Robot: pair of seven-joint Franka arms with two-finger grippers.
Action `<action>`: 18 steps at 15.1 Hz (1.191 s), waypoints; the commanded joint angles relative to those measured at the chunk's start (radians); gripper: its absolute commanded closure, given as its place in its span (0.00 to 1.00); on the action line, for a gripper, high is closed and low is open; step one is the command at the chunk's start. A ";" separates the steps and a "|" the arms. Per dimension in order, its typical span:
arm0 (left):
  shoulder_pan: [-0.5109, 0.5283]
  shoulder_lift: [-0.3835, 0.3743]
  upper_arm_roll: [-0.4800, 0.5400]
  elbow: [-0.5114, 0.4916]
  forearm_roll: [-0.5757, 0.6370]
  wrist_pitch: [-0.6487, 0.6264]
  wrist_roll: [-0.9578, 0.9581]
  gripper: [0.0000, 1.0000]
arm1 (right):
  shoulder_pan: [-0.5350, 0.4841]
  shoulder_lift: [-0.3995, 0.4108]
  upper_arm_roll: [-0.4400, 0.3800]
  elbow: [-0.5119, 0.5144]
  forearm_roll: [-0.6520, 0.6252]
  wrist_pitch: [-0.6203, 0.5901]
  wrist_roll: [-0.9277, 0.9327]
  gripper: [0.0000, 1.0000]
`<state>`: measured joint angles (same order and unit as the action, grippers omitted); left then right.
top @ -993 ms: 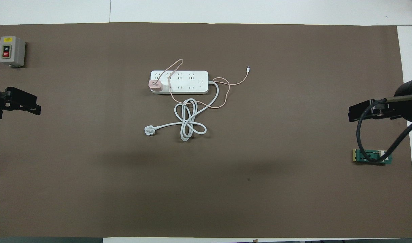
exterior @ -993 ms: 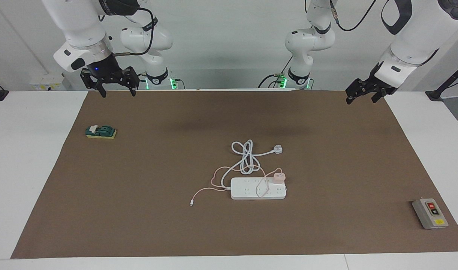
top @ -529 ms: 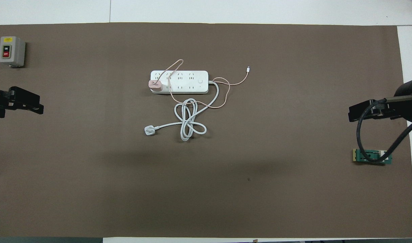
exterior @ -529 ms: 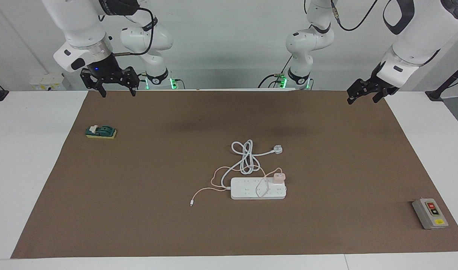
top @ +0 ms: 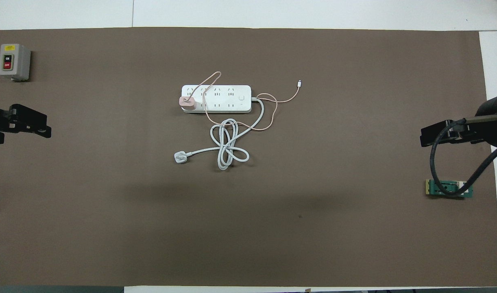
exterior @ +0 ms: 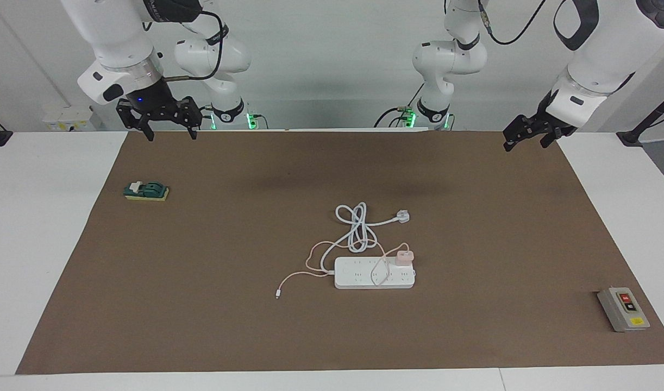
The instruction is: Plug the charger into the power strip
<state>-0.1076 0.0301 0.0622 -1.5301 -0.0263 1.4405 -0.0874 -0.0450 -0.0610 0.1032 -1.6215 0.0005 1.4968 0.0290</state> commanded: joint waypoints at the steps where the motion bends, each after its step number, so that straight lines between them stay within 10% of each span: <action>1: -0.006 -0.044 -0.015 -0.027 0.012 -0.009 -0.023 0.00 | -0.010 -0.020 0.003 -0.020 0.018 0.008 0.006 0.00; 18: 0.002 -0.067 -0.076 -0.067 0.037 0.035 0.086 0.00 | -0.010 -0.020 0.003 -0.018 0.019 0.008 0.006 0.00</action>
<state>-0.1073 -0.0034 -0.0001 -1.5556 -0.0225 1.4594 -0.0541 -0.0450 -0.0610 0.1031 -1.6215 0.0005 1.4968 0.0290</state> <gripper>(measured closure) 0.000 0.000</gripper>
